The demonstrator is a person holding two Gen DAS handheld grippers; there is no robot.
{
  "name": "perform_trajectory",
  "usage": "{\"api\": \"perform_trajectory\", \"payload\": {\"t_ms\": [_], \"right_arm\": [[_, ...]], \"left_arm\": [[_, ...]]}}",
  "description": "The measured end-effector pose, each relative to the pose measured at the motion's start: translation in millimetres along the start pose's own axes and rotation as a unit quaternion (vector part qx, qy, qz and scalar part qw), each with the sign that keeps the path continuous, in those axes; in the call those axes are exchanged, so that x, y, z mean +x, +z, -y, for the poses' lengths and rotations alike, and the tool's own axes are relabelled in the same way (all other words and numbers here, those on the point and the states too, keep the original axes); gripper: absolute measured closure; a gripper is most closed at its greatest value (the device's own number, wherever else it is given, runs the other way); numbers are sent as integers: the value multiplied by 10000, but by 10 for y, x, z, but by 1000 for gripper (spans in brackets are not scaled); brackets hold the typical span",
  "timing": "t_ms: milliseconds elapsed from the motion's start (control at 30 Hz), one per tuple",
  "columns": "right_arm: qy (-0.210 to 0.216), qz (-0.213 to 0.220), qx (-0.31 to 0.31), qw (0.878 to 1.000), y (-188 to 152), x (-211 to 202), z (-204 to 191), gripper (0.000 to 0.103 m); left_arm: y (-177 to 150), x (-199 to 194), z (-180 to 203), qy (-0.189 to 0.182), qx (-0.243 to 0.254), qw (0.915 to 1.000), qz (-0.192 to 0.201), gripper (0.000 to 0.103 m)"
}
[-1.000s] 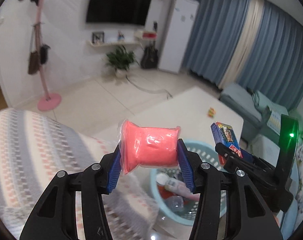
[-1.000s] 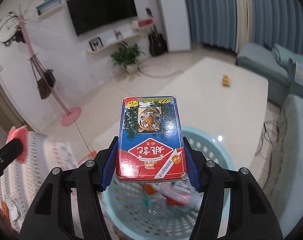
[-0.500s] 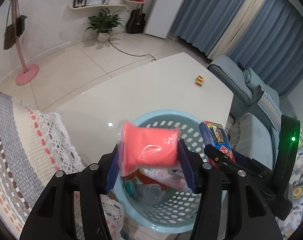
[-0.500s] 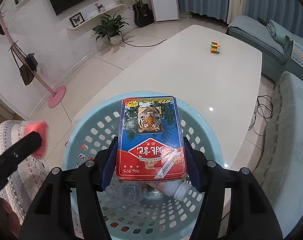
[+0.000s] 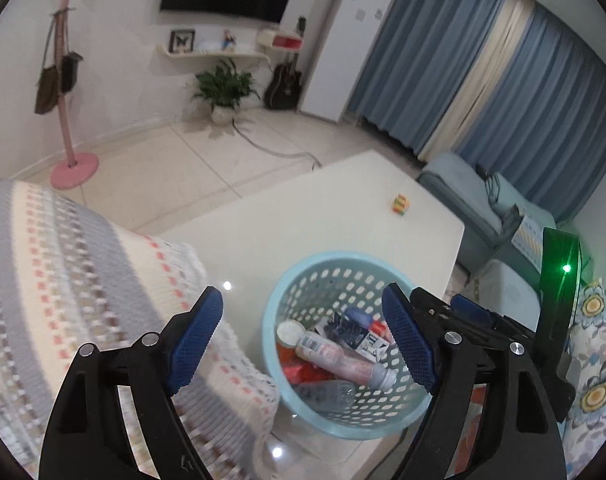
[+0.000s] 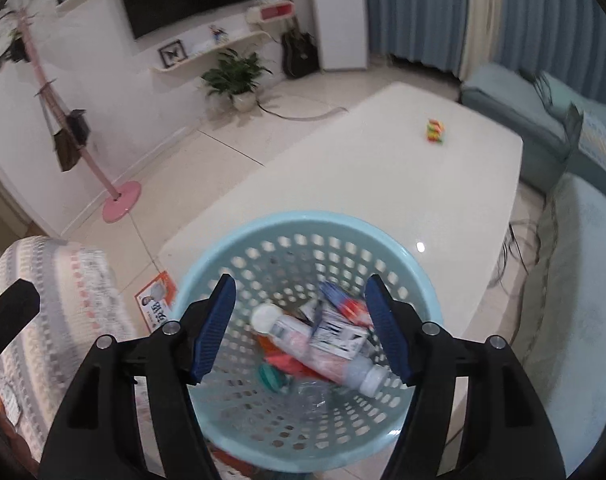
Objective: Collect trash
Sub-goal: 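Carry the pink packet and card box over the basket and open both tools, then grasp the orange packet with the left tool while the right grasps the heart-print cloth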
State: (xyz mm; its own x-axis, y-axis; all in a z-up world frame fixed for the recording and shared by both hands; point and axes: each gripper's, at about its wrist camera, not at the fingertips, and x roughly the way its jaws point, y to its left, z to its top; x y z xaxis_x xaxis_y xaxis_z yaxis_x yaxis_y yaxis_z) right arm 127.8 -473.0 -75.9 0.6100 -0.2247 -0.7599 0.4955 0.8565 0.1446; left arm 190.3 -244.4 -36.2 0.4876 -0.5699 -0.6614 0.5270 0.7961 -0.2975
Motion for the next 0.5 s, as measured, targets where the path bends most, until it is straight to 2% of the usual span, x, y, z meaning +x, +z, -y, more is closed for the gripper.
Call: {"api": "perform_trajectory", "payload": {"t_ms": [100,267,500], "right_arm": [[62,334,-285,9990,13,-266,-276,37],[618,688,-537,9943,-12,-648,-821,33],[1476,755,-1174,9792,-311,-931,-1720,32]], "left_arm": [[29,-348,-92,94,-35,9993,355,23],[-56,-913,-373,477,-279,9948,852,21],[-367,-1759,-1190,1131,-1186,9769,1374,21]]}}
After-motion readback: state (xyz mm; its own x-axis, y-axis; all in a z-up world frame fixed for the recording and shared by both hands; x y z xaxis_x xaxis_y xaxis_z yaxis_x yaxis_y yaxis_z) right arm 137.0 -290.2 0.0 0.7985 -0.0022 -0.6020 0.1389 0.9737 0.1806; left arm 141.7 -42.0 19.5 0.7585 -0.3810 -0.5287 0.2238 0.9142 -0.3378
